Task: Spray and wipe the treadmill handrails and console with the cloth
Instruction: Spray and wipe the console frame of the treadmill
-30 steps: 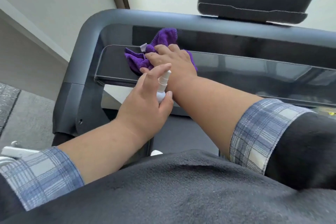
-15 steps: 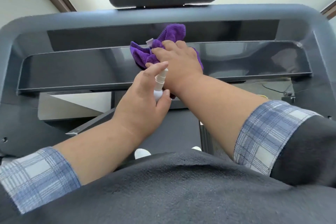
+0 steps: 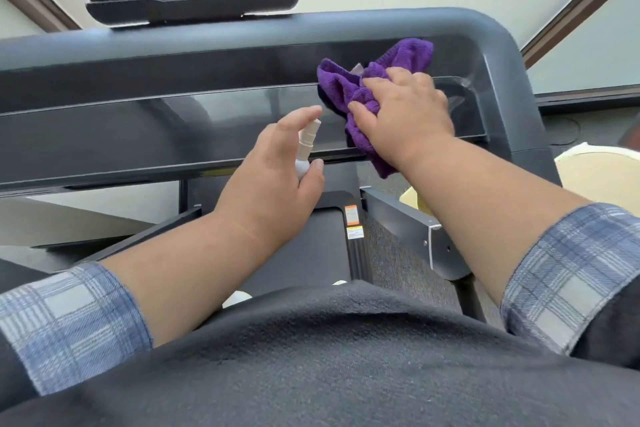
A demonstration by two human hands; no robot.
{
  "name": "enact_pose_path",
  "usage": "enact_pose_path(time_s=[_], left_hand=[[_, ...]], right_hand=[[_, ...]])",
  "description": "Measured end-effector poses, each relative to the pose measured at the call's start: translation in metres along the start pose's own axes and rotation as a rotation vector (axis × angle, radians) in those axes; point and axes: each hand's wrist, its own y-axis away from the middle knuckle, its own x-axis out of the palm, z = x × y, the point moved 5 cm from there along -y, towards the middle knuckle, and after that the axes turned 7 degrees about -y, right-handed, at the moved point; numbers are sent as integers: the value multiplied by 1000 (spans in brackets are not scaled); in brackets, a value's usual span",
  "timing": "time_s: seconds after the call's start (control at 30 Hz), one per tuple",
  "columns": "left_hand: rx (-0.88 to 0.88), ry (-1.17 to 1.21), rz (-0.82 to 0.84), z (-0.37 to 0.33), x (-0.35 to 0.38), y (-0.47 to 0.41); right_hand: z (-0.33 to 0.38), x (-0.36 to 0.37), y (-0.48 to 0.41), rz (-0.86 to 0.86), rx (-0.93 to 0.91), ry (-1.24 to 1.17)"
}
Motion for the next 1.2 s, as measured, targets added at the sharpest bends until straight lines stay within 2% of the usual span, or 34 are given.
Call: enact_pose_path(time_s=[0.17,0.3,0.53,0.67,0.77,0.9,1.07,1.2], left_hand=[[9,-16,47,-29,21,-13],[28,-28,71,-42,30,-14],[-31,-44,29,-24,22,0],[-44,-45,-16,-11,19,8],[-50,-62,-15,-8,20,15],[-58,-69,-26,-10,17,18],[-44,-51,-25,-19,17,17],[-31,-8,-18,-15,16,18]], right_hand=[[-59,-17,5,-31,79,-25],[-69,-20,6,-38,61,-30],[-36,-6,-1,22,90,-7],[25,10,-4,76,-73,-6],[45,15,-4,120,-163,-14],[17,7,-5,117,-150,-96],[-48,-12,-5,17,3,-124],[-69,-17,-5,-17,80,-102]])
